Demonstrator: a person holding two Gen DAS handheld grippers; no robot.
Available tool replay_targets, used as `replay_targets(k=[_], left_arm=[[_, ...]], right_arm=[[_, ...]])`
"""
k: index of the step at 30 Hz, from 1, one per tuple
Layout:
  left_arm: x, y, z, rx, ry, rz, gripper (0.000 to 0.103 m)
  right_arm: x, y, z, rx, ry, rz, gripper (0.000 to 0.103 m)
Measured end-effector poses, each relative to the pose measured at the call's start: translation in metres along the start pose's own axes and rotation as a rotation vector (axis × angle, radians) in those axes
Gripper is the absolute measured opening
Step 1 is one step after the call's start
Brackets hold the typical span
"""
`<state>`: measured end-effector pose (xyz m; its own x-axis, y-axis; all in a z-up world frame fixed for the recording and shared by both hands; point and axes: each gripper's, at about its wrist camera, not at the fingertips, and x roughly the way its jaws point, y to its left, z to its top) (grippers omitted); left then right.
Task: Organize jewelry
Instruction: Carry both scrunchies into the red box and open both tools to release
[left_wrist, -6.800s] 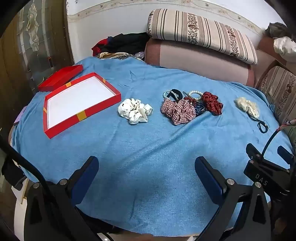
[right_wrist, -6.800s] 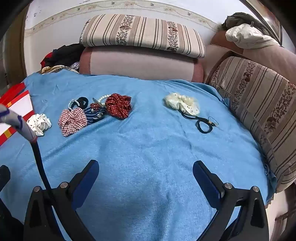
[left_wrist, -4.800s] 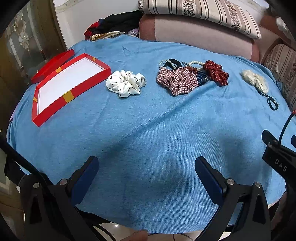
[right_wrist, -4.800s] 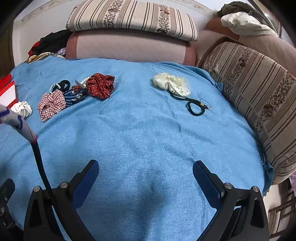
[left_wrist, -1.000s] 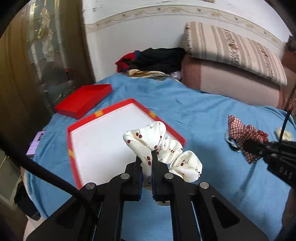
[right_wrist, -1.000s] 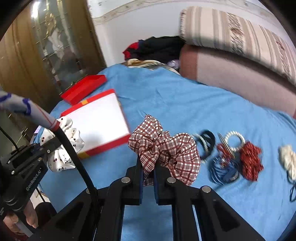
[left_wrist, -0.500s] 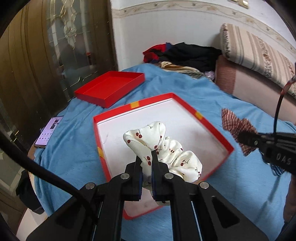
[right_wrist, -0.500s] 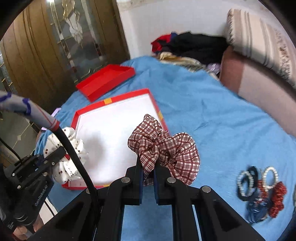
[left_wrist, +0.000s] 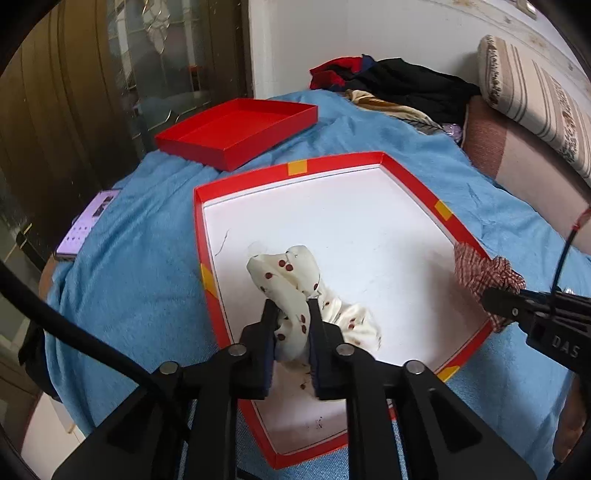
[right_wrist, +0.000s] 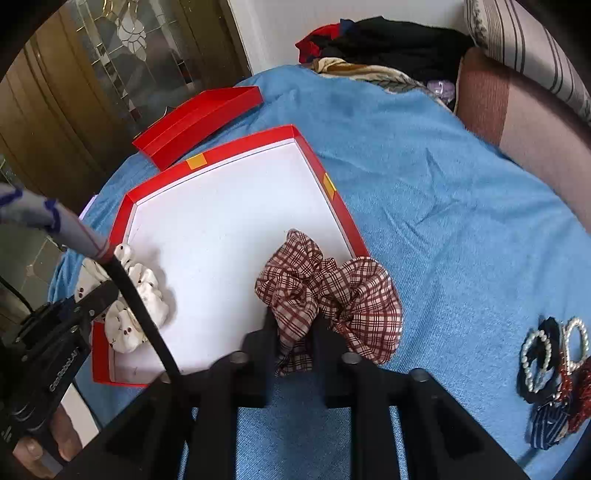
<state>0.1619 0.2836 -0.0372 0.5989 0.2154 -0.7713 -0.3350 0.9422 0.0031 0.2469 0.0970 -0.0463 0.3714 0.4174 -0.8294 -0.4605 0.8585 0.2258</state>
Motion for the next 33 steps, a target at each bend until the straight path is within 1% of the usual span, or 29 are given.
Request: replay_targets(k=[1, 2, 3, 4, 7, 9, 11, 14, 15, 17, 20, 23, 25, 28, 29, 31, 32, 33], left_arm=[[0.001, 0.001, 0.000, -0.007, 0.003, -0.005, 0.023], [0.001, 0.001, 0.000, -0.015, 0.007, -0.009, 0.028], [0.000, 0.003, 0.000, -0.028, 0.008, -0.015, 0.039], [0.000, 0.004, 0.001, -0.035, 0.005, -0.016, 0.046], [-0.006, 0.007, 0.003, -0.055, -0.004, -0.019, 0.055], [-0.010, 0.011, 0.004, -0.072, -0.006, -0.035, 0.059], [-0.016, 0.016, 0.004, -0.084, -0.013, -0.034, 0.060], [-0.021, 0.024, 0.003, -0.101, -0.019, -0.025, 0.061], [-0.022, 0.027, 0.003, -0.106, -0.018, -0.023, 0.061], [-0.024, 0.032, 0.002, -0.115, -0.019, -0.017, 0.061], [-0.026, 0.038, 0.001, -0.125, -0.022, -0.009, 0.061], [-0.026, 0.040, 0.001, -0.133, -0.020, -0.012, 0.061], [-0.025, 0.040, 0.000, -0.131, -0.018, -0.016, 0.061], [-0.025, 0.039, -0.001, -0.128, -0.018, -0.020, 0.061], [-0.025, 0.039, -0.001, -0.128, -0.018, -0.022, 0.061], [-0.026, 0.039, -0.002, -0.127, -0.020, -0.025, 0.061], [-0.027, 0.040, -0.002, -0.128, -0.021, -0.026, 0.061], [-0.028, 0.040, -0.002, -0.131, -0.021, -0.027, 0.061]], right_arm=[[-0.002, -0.001, 0.000, 0.003, -0.006, -0.003, 0.046], [-0.005, -0.002, -0.001, 0.007, -0.016, -0.004, 0.052], [-0.008, -0.003, -0.001, 0.009, -0.027, -0.001, 0.060], [-0.013, -0.005, -0.001, 0.011, -0.038, 0.005, 0.062], [-0.026, -0.011, -0.001, 0.021, -0.067, 0.031, 0.062], [-0.033, -0.020, -0.001, 0.036, -0.088, 0.038, 0.062], [-0.037, -0.030, 0.000, 0.062, -0.105, 0.027, 0.062], [-0.033, -0.048, 0.002, 0.123, -0.107, -0.025, 0.061], [-0.029, -0.054, 0.002, 0.143, -0.100, -0.049, 0.051], [-0.017, -0.058, 0.005, 0.152, -0.072, -0.086, 0.039], [-0.003, -0.044, 0.006, 0.090, -0.051, -0.133, 0.038], [0.009, -0.020, 0.008, 0.004, -0.039, -0.151, 0.038], [0.019, -0.006, 0.009, -0.039, -0.020, -0.128, 0.040], [0.026, 0.009, 0.008, -0.081, 0.018, -0.029, 0.041], [0.022, 0.012, 0.008, -0.089, 0.010, 0.013, 0.041], [0.012, 0.009, 0.008, -0.072, -0.023, 0.055, 0.042], [0.006, 0.004, 0.009, -0.048, -0.040, 0.071, 0.045], [-0.001, -0.004, 0.010, -0.016, -0.063, 0.081, 0.051]])
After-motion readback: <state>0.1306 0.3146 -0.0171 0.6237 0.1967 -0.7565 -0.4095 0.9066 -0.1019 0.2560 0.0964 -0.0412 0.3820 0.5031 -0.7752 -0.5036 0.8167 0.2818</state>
